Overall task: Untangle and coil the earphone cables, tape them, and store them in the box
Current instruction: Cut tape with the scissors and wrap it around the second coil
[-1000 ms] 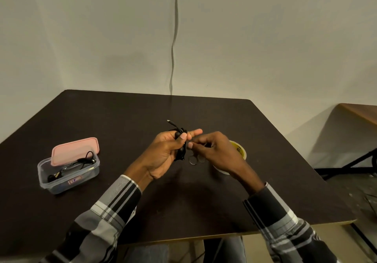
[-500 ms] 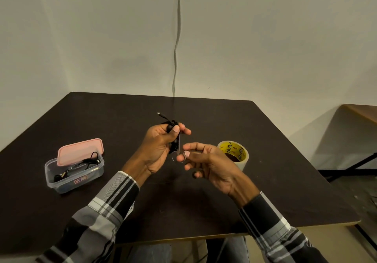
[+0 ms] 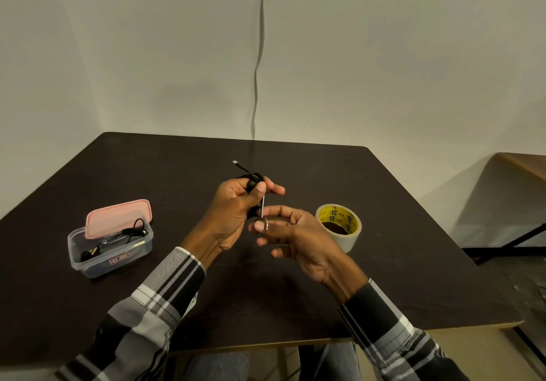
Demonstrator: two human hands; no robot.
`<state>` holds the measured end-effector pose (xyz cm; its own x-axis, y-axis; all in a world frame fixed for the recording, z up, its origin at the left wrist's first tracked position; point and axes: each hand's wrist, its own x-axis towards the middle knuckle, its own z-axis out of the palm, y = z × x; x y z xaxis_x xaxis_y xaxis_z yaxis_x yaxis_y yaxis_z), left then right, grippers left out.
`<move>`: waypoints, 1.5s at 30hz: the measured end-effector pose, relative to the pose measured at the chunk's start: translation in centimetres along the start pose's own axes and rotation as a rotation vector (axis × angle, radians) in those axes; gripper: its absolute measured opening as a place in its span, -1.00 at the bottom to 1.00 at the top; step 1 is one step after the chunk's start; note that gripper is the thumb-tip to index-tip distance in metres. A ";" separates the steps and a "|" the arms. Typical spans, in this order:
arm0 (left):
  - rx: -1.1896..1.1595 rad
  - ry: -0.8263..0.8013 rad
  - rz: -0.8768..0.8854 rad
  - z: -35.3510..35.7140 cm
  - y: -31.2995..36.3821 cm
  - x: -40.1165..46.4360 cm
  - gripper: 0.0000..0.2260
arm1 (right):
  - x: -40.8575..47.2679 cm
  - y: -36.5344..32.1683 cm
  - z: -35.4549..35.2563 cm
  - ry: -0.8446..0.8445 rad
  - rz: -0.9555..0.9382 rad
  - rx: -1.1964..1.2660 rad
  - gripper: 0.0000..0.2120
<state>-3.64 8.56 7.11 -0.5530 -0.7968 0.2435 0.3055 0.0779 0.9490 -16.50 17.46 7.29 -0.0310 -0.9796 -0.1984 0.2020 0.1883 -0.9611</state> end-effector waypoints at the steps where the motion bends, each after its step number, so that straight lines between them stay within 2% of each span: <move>1: -0.008 -0.009 -0.009 0.0 0.0 0.0 -0.86 | -0.1 -0.1 0.0 -0.012 0.011 -0.011 -0.65; 5: -0.102 0.001 -0.028 -0.7 0.1 0.0 -0.89 | -1.1 -0.5 -0.8 -0.069 0.038 -0.211 -0.82; 7: -0.121 0.016 -0.037 -1.3 0.2 0.1 -0.89 | -1.5 -0.9 -2.1 0.068 -0.052 -0.369 -0.85; 8: -0.118 0.014 -0.050 -1.6 0.2 0.1 -0.90 | -1.5 -1.2 -3.0 0.188 -0.121 -0.541 -0.82; 10: -0.102 0.004 -0.076 -2.1 -0.2 0.2 -0.90 | -1.3 -1.9 -5.4 0.469 -0.204 -1.066 -0.72; 11: -0.092 0.005 -0.088 -2.2 -0.5 0.2 -0.89 | -1.2 -2.1 -6.5 0.555 -0.179 -1.286 -0.68; 12: -0.082 0.009 -0.100 -2.3 -0.8 0.2 -0.86 | -1.2 -2.2 -7.3 0.587 -0.117 -1.404 -0.67; 14: -0.069 0.034 -0.122 -2.1 -1.3 0.3 -0.81 | -0.7 -1.9 -8.4 0.523 0.016 -1.470 -0.70; 16: -0.055 0.067 -0.148 -1.7 -1.5 0.3 -0.79 | 0.0 -1.2 -9.0 0.478 0.059 -1.448 -0.77; 18: -0.041 0.105 -0.170 -1.4 -1.6 0.4 -0.77 | 0.3 -0.9 -9.3 0.504 0.014 -1.355 -0.84; 20: -0.041 0.126 -0.177 -1.6 -1.8 0.5 -0.76 | 0.4 -0.9 -9.4 0.498 -0.069 -1.070 -0.89; 23: -0.067 0.141 -0.191 -2.1 -1.4 0.7 -0.76 | -0.8 -1.5 -8.3 0.325 -0.209 -0.529 -0.87; 25: -0.068 0.149 -0.180 -2.4 -1.0 0.9 -0.77 | -1.2 -1.6 -7.4 0.222 -0.276 -0.405 -0.82; 28: -0.030 0.147 -0.146 -2.4 -0.4 0.8 -0.75 | -1.3 -1.7 -6.3 0.161 -0.349 -0.394 -0.80; 34: 0.044 0.154 -0.110 -2.2 -0.2 0.8 -0.74 | -0.6 -1.2 -5.2 0.152 -0.440 -0.411 -0.76; 45: 0.079 0.042 -0.089 -1.7 -0.7 1.0 -0.73 | -0.4 -0.7 -4.9 0.080 -0.430 -0.405 -0.76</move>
<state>-3.12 6.67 6.41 -0.5420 -0.8268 0.1506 0.1937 0.0515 0.9797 -21.41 18.02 7.11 -0.1039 -0.9686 0.2259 -0.2340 -0.1969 -0.9521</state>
